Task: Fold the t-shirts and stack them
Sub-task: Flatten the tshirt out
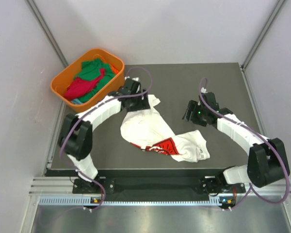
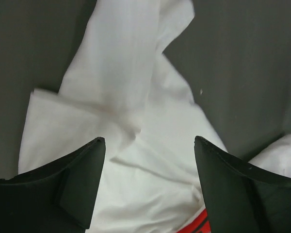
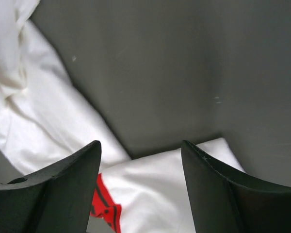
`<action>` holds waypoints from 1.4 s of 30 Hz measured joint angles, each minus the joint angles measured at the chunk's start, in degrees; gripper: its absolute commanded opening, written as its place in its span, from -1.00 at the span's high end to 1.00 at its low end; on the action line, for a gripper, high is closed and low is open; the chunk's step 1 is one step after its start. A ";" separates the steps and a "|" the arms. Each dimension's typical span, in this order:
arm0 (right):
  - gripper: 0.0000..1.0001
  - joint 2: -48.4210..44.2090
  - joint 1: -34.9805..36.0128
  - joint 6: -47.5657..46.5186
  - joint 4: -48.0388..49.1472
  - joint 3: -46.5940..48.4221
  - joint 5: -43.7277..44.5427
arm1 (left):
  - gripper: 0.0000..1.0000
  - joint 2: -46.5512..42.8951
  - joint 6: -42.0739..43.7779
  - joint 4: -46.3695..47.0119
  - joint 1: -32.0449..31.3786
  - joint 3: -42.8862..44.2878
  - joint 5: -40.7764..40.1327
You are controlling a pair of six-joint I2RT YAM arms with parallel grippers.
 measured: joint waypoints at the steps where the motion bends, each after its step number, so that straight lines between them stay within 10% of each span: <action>1: -0.36 0.33 -1.33 0.81 -0.07 -0.26 0.26 | -0.57 2.43 1.18 -0.98 0.00 3.23 -0.15; 6: -0.33 2.80 -5.66 4.55 -3.96 -0.55 5.03 | -0.54 15.41 6.99 -3.06 -0.20 19.10 -0.98; 13: -0.31 6.36 -5.81 9.27 -9.49 -1.36 10.38 | -0.48 22.40 10.08 -5.20 -1.33 19.71 -3.48; 20: 0.13 9.16 -5.86 11.23 -8.33 -3.21 11.78 | 1.00 24.24 10.80 -5.86 -2.36 19.89 -4.96; 23: 1.00 10.01 -6.36 10.45 -5.64 -2.97 10.29 | 1.00 24.41 11.02 -8.28 -2.34 22.47 -4.94; 33: 1.00 7.85 -11.89 -0.13 -15.69 29.33 17.33 | 1.00 14.80 9.66 -16.37 -1.97 44.81 -9.31; 38: 1.00 -5.60 -12.28 -1.77 -16.50 31.76 24.13 | 1.00 -6.14 6.95 -12.41 -1.86 28.63 -9.66; 42: 1.00 -12.13 -13.42 -0.39 -17.27 18.29 25.46 | 0.61 -19.65 2.95 -8.17 -1.84 4.79 -8.98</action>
